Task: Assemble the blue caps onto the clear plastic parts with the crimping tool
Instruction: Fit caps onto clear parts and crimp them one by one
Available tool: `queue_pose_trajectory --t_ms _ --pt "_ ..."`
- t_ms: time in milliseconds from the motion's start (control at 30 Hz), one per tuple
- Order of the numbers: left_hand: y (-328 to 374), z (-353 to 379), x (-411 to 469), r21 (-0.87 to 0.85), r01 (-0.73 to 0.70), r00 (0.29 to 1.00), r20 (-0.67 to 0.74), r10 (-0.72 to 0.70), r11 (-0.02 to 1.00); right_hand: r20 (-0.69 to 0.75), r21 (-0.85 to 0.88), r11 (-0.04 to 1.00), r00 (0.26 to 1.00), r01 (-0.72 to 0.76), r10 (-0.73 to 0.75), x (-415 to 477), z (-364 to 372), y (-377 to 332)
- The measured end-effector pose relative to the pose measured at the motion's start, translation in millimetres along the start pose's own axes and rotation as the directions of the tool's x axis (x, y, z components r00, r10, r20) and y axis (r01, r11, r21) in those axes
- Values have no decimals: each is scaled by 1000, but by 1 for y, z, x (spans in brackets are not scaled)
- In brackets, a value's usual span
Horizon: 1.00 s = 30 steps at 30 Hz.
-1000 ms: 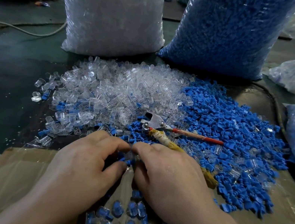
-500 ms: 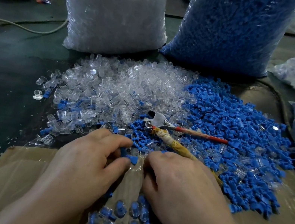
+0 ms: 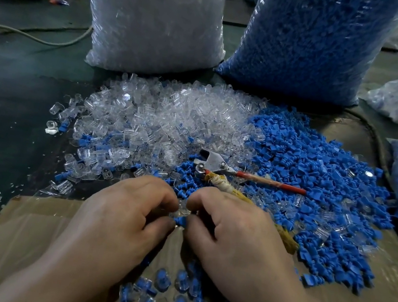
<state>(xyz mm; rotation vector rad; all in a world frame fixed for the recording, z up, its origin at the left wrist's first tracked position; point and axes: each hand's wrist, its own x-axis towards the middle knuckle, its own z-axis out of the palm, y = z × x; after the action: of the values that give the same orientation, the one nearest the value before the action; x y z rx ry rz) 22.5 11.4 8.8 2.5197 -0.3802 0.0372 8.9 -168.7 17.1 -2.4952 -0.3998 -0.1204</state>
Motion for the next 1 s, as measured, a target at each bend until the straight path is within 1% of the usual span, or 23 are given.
queue_pose_trajectory --t_ms 133,233,333,400,467,533,633,767,800,833,867,933,1000 --pt "-1 4 0 -47 20 998 -54 -22 999 36 15 999 999 35 -36 2 5 0" --pt "-2 7 -1 -84 50 993 -100 -58 995 26 18 999 998 49 -49 4 5 1" --pt "-6 9 -1 -242 133 956 -223 -188 961 -32 66 998 999 17 -15 4 3 2" --pt "-9 10 -1 -356 171 928 -255 -272 919 -71 189 981 996 -44 58 3 2 4" --pt "-11 11 0 -423 187 910 -266 -319 887 -46 382 916 987 -124 153 2 0 7" --pt "-11 11 0 -464 193 902 -263 -343 865 13 527 830 978 -185 209 3 -2 9" --pt "-10 9 1 -480 186 906 -254 -338 857 71 679 697 966 -231 250 5 -2 10" --pt "-10 7 0 -529 195 924 -185 -336 826 163 864 426 950 -267 265 5 -4 9" --pt "-9 7 -1 -542 195 928 -169 -333 817 184 874 397 947 -279 262 5 -5 8" --pt "-7 7 -2 -544 192 932 -160 -325 817 200 867 403 946 -293 256 5 -6 8" --pt "-5 7 -4 -540 187 937 -153 -314 821 216 845 437 944 -309 249 4 -7 7" --pt "-1 7 -7 -548 181 946 -129 -297 817 242 763 557 944 -329 226 3 -6 6" --pt "2 7 -9 -532 178 958 -100 -270 828 248 652 693 950 -307 188 2 -6 4"
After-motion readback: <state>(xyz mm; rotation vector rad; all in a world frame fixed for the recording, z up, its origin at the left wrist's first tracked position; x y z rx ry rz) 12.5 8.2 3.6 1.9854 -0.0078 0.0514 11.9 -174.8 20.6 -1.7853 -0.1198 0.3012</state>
